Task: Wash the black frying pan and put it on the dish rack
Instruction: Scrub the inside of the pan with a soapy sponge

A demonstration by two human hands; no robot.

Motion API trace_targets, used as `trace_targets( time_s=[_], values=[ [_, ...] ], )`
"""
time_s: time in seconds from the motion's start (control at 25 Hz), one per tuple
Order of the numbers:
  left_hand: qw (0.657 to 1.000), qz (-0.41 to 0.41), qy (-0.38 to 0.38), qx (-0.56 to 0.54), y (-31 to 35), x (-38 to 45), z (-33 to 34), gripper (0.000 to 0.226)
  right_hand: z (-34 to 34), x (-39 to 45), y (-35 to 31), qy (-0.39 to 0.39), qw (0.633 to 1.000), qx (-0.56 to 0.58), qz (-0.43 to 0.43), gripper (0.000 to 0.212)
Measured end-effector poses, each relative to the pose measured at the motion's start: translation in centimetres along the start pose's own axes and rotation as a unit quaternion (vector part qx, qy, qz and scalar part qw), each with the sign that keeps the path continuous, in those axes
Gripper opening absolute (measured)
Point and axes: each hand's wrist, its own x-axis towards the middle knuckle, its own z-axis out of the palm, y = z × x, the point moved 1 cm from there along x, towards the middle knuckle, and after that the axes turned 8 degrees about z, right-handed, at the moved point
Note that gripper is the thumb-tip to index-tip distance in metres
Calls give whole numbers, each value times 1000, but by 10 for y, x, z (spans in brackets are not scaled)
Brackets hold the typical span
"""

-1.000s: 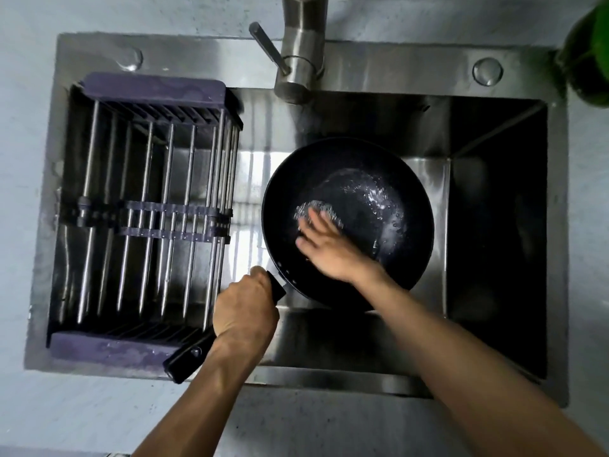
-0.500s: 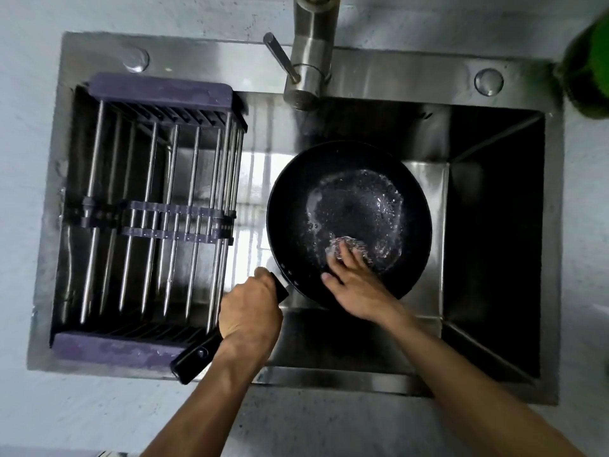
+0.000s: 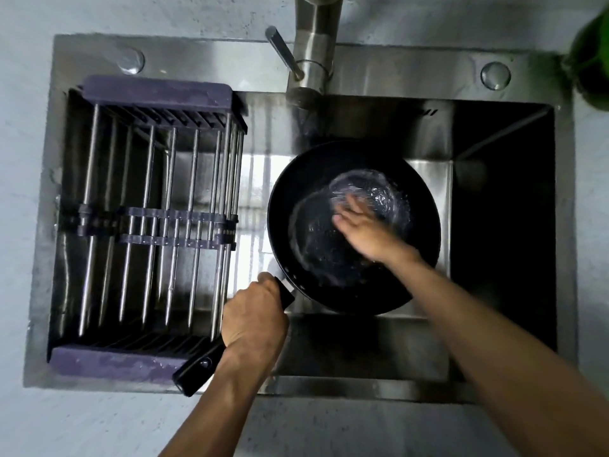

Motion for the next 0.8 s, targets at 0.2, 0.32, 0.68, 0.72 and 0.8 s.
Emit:
trace_targets(
  time_s=[0.2,0.32,0.68,0.72,0.8],
  values=[
    [1000,11,5,4,0,-2,0,22,45,-40,-21,-79,994,15,-79,55],
    [1000,1,-5,-1,-1,-1,-3,24,4,-2,-3,-4,1000,8,15,55],
    [1000,1,-8,4,-1,-1,-4,22,3,-22,12,-6,999,-23,42,54],
    [1000,1,-7,1,-1,-2,-4,20,20,-38,13,-37,998,-48,35,54],
    [1000,8,-2,4,1,-2,-2,20,47,-45,-18,-62,996,-19,-64,52]
  ],
)
